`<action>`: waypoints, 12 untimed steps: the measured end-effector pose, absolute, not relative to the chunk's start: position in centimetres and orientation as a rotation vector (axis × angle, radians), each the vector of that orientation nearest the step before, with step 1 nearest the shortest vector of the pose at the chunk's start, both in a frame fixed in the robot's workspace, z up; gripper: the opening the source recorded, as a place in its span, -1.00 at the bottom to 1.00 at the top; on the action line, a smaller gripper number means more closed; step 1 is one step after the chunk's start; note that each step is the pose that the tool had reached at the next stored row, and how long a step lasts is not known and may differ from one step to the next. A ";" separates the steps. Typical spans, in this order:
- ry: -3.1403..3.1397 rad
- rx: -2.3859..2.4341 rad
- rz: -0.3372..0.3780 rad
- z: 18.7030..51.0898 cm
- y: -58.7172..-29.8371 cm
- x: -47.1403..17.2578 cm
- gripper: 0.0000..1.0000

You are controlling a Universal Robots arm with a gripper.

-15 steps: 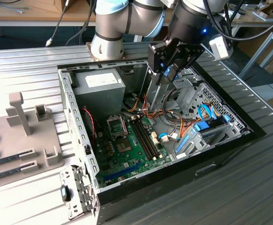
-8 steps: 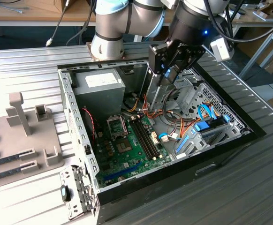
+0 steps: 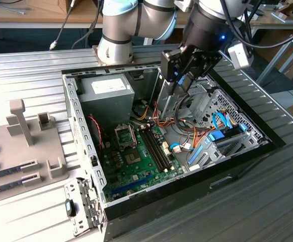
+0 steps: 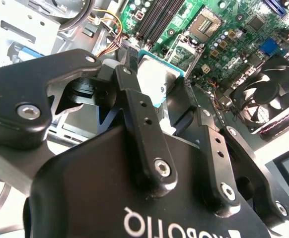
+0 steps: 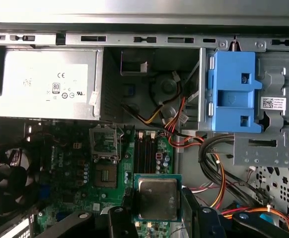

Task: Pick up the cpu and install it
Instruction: 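Pick up the cpu and move it towards the insertion slot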

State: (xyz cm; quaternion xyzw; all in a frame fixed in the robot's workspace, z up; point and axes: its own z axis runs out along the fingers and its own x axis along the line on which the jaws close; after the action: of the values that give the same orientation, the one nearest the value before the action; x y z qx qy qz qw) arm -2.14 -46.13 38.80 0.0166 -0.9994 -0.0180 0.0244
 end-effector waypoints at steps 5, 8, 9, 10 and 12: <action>-3.092 0.051 -0.056 38.7 -46.5 -2.1 -0.05; -3.092 0.051 -0.056 38.7 -46.7 -2.1 -0.05; -3.092 0.051 -0.056 38.7 -46.8 -2.1 -0.05; -3.092 0.051 -0.056 38.7 -47.0 -2.1 -0.05; -3.092 0.051 -0.056 38.7 -47.1 -2.1 -0.05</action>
State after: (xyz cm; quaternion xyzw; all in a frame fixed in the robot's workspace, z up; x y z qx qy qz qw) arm -2.14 -47.13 38.65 0.0165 -0.9994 -0.0180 0.0244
